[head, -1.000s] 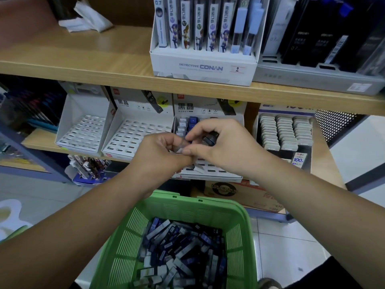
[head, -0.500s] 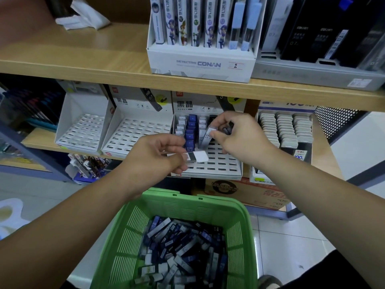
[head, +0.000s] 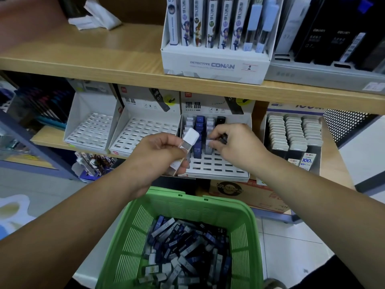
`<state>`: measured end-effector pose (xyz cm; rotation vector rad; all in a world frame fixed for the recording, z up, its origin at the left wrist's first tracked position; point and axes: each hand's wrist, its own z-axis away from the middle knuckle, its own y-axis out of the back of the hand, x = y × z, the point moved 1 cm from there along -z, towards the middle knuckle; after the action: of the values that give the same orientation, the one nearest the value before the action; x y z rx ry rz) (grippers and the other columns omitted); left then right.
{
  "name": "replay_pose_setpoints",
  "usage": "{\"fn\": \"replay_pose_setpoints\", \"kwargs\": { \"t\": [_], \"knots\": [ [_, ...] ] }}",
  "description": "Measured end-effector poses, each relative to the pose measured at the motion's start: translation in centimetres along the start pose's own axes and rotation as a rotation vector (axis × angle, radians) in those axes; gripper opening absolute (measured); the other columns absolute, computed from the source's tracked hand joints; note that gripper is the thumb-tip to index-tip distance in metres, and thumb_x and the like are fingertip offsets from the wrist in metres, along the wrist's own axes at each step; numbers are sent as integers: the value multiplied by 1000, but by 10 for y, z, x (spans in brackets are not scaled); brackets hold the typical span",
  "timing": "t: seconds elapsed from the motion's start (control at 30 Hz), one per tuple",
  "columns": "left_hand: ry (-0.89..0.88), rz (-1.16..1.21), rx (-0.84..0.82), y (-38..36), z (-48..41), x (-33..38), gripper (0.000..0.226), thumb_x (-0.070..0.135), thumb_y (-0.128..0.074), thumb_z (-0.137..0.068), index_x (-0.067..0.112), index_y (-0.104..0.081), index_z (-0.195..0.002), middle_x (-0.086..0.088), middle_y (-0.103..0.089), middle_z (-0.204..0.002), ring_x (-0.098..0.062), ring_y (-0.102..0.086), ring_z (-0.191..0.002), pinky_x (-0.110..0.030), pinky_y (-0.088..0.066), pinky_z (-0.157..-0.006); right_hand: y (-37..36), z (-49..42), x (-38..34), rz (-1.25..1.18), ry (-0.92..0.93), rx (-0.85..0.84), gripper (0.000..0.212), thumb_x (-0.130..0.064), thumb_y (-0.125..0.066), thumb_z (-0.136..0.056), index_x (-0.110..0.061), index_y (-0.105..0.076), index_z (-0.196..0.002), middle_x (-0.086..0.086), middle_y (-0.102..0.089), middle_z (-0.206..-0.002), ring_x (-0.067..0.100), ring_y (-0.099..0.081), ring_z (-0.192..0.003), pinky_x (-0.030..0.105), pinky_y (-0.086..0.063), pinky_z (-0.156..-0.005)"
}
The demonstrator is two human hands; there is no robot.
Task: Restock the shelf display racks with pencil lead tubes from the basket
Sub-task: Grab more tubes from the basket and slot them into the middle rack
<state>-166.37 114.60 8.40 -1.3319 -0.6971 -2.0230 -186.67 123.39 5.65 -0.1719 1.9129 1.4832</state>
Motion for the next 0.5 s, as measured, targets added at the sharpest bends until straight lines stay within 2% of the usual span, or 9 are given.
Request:
{"fn": "replay_pose_setpoints", "kwargs": {
  "t": [0.1, 0.17, 0.2, 0.23, 0.3, 0.37, 0.4, 0.5],
  "knots": [
    [0, 34, -13, 1, 0, -1, 9, 2, -68, -95, 7, -69, -103, -12, -76, -89, -26, -77, -82, -38, -63, -67, 3, -1, -2, -125, -42, 19, 25, -28, -78, -91, -26, -75, -116, -8, -70, -96, 10, -64, -84, 29, -56, -80],
    [-8, 44, -37, 2, 1, -1, 10, 6, -70, -96, 10, -69, -105, -5, -74, -86, -29, -78, -88, -43, -65, -72, 13, 1, -8, -311, -84, 36, 28, -30, -79, -90, -25, -75, -117, -10, -69, -90, 5, -61, -73, 20, -52, -67],
    [-14, 47, -58, 3, 2, 0, 12, 8, -70, -97, 10, -69, -108, -5, -73, -88, -30, -77, -91, -43, -65, -73, 19, 4, -13, -450, -144, 9, 23, -32, -78, -91, -23, -76, -112, -7, -71, -87, 8, -58, -65, 23, -49, -56],
    [-21, 51, -80, 3, 4, 0, 13, 11, -70, -97, 11, -70, -110, -5, -73, -90, -30, -77, -92, -42, -65, -73, 23, 7, -18, -625, -238, -58, 23, -36, -75, -93, -20, -76, -109, -1, -72, -83, 12, -54, -57, 26, -43, -48],
    [-42, 58, -107, 4, 7, 2, 12, 14, -67, -99, 14, -71, -111, -6, -73, -92, -28, -77, -90, -40, -64, -71, 27, 13, -32, -940, -420, -281, 33, -42, -66, -98, -13, -71, -113, 9, -66, -77, 18, -45, -52, 27, -34, -47],
    [-57, 64, -111, 4, 11, 3, 12, 15, -64, -101, 14, -69, -112, -9, -75, -94, -25, -76, -85, -40, -63, -71, 31, 17, -46, -1125, -488, -458, 31, -34, -58, -101, -9, -66, -118, 9, -56, -76, 19, -44, -56, 29, -35, -50],
    [-63, 62, -109, 3, 13, 4, 11, 15, -63, -103, 13, -67, -113, -12, -76, -95, -25, -76, -82, -40, -62, -70, 33, 19, -52, -1188, -490, -492, 27, -25, -56, -100, -8, -65, -119, 8, -53, -76, 20, -44, -58, 31, -36, -53],
    [-67, 60, -109, 8, 22, 2, 8, 11, -60, -104, 8, -61, -112, -17, -77, -95, -28, -74, -79, -40, -60, -67, 37, 22, -68, -1257, -482, -445, 38, -1, -48, -95, -7, -61, -130, 7, -51, -75, 20, -48, -61, 33, -43, -59]
  ]
}}
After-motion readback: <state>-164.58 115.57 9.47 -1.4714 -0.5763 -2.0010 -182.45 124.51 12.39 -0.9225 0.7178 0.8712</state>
